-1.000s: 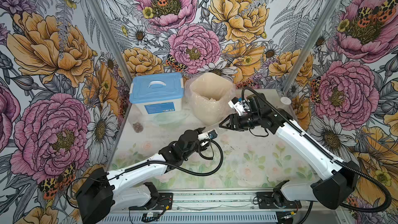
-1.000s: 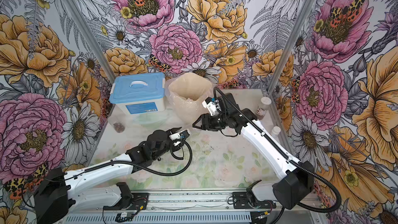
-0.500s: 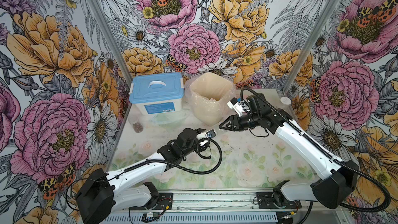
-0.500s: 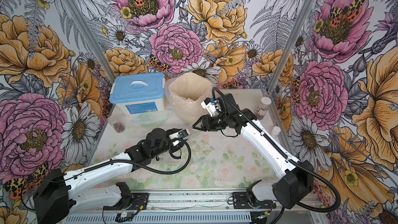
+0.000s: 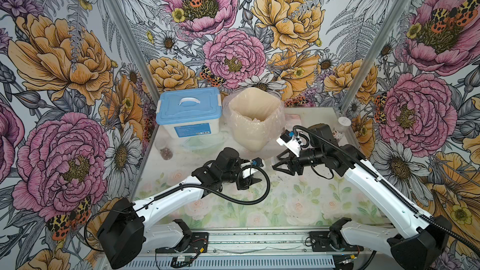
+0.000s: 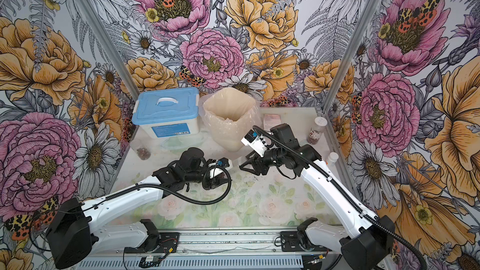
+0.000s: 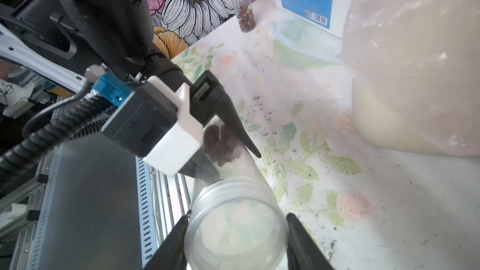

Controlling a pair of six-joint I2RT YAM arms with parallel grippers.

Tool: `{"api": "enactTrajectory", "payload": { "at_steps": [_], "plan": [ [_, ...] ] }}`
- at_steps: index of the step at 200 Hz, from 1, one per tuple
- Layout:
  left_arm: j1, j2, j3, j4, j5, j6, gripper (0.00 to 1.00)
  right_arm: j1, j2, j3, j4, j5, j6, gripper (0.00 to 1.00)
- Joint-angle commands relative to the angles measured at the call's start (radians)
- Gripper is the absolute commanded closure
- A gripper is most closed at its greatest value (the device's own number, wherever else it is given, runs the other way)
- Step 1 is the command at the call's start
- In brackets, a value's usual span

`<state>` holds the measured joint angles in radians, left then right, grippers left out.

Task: Empty the moldy dried flower tea in the jars
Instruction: Unscrew the lid from the jar.

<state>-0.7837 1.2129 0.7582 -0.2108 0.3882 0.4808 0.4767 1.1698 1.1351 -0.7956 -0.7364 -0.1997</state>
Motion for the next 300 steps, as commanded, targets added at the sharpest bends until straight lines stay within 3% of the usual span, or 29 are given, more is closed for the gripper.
{"api": "enactTrajectory", "payload": {
  "at_steps": [1,78,106,131,147,175,213,240,266,300],
  "plan": [
    [0.008,-0.011,0.031,0.025,0.113,-0.024,0.53,-0.003,-0.005,-0.012,0.012,0.034,-0.164,0.51],
    [0.019,-0.037,0.006,0.062,0.103,-0.03,0.52,-0.006,0.007,-0.005,0.014,-0.017,-0.198,0.48],
    [0.017,-0.031,0.008,0.057,0.082,-0.029,0.52,-0.006,0.005,0.002,0.015,-0.015,-0.179,0.42],
    [0.016,-0.034,0.006,0.062,0.063,-0.028,0.52,-0.005,-0.011,0.022,0.016,-0.02,-0.145,0.18],
    [0.014,-0.04,-0.001,0.069,0.039,-0.028,0.52,-0.007,-0.029,0.036,0.016,-0.042,-0.118,0.07],
    [0.008,-0.055,-0.012,0.078,-0.018,-0.022,0.52,-0.016,-0.081,0.041,0.019,-0.066,-0.066,0.01],
    [-0.019,-0.069,-0.04,0.124,-0.177,0.008,0.5,-0.031,-0.15,0.055,0.104,-0.066,0.221,0.01],
    [-0.045,-0.067,-0.048,0.144,-0.329,0.037,0.52,-0.043,-0.129,0.091,0.139,0.096,0.503,0.06],
    [-0.084,-0.063,-0.066,0.191,-0.503,0.083,0.54,-0.063,-0.063,0.11,0.137,0.106,0.741,0.09],
    [-0.111,-0.059,-0.079,0.235,-0.66,0.133,0.55,-0.061,0.012,0.09,0.137,0.04,0.855,0.1]
  ]
}}
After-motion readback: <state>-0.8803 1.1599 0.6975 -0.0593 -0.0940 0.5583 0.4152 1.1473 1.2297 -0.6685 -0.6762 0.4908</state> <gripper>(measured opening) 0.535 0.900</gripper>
